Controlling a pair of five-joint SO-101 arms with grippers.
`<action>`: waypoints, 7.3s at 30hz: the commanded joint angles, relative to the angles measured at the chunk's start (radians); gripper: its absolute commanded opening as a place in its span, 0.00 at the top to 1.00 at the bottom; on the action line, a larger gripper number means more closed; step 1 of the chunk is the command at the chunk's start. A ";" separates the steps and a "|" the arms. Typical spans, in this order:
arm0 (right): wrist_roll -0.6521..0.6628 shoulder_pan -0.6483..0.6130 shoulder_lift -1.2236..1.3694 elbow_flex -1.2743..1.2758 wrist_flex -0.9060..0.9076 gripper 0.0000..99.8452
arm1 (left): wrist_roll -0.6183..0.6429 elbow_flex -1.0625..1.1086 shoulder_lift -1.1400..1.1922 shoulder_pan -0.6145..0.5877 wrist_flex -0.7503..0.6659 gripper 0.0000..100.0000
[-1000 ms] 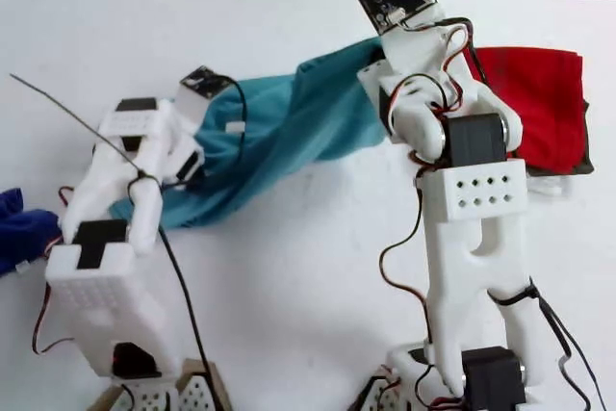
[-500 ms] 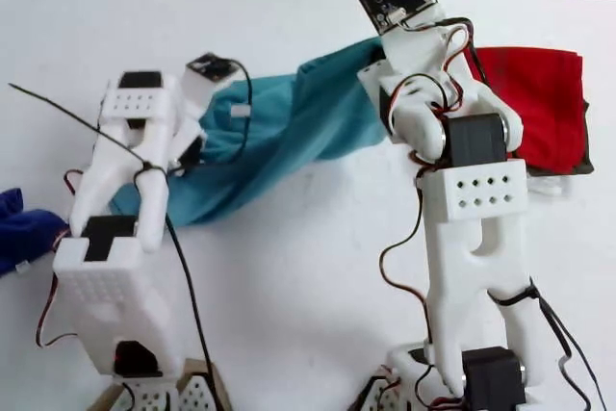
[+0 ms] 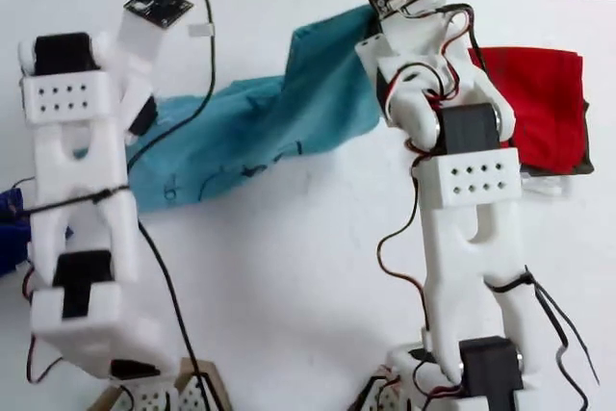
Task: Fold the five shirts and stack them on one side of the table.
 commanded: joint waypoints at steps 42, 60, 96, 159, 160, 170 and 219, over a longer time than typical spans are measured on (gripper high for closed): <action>0.006 -0.002 -0.130 -0.029 0.268 0.98 | -0.084 1.049 -0.411 0.057 -0.451 0.86; 0.006 -0.002 -0.133 -0.032 0.268 0.98 | -0.077 1.158 -0.419 0.083 -0.522 0.97; 0.008 0.056 0.251 -0.887 0.346 0.98 | -0.084 -0.074 -0.420 -0.129 -0.011 0.97; 0.058 0.087 -0.305 -1.068 0.495 0.98 | 0.017 -0.031 -0.873 -0.169 -0.041 0.97; 0.058 0.087 -0.305 -1.073 0.499 0.98 | 0.015 -0.036 -0.890 -0.169 -0.041 0.97; 0.064 0.008 -0.351 -1.059 0.530 0.98 | 0.014 -0.027 -1.020 -0.292 -0.002 0.97; 0.057 0.019 0.908 -0.548 0.085 0.98 | -0.026 -0.074 0.494 -0.120 -0.465 0.97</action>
